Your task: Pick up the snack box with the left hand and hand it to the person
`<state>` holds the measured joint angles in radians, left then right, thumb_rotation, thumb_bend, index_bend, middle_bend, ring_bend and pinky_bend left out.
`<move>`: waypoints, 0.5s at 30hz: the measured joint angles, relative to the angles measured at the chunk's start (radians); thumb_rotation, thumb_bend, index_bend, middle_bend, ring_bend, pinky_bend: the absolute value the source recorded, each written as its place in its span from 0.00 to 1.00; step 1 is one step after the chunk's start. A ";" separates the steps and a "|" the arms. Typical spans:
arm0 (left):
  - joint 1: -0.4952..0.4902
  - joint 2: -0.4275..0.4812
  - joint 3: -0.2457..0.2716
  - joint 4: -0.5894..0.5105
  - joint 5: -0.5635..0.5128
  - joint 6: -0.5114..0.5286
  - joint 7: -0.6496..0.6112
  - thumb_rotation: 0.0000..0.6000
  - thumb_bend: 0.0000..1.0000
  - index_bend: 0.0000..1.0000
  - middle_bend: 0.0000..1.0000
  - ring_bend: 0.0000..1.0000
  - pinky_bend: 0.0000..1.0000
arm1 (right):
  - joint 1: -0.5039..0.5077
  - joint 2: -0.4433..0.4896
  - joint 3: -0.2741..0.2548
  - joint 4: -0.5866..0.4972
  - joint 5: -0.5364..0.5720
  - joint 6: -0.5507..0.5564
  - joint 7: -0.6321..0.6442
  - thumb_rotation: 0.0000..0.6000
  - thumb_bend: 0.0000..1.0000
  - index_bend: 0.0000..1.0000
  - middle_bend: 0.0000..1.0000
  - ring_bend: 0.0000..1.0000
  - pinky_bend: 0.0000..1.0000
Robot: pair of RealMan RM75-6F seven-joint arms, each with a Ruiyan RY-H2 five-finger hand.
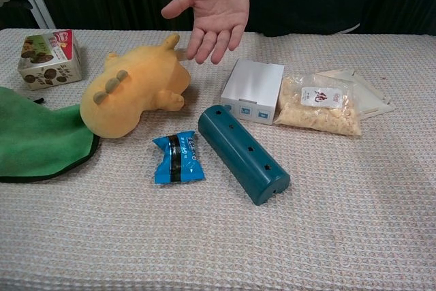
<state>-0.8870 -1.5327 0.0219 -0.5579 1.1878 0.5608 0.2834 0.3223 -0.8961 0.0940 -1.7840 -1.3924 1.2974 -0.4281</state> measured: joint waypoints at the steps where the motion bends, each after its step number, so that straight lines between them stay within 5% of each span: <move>1: 0.003 -0.010 0.006 0.022 0.019 0.007 -0.014 1.00 0.00 0.00 0.00 0.02 0.15 | -0.002 0.002 0.000 -0.003 -0.001 0.003 0.001 1.00 0.37 0.00 0.00 0.00 0.00; 15: 0.010 -0.179 0.087 0.229 0.264 0.103 -0.324 1.00 0.00 0.00 0.00 0.02 0.15 | -0.021 0.002 0.000 0.012 0.001 0.009 0.034 1.00 0.37 0.00 0.00 0.00 0.00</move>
<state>-0.8766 -1.7115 0.1088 -0.3292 1.4513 0.6642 -0.0401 0.3016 -0.8938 0.0945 -1.7721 -1.3914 1.3066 -0.3946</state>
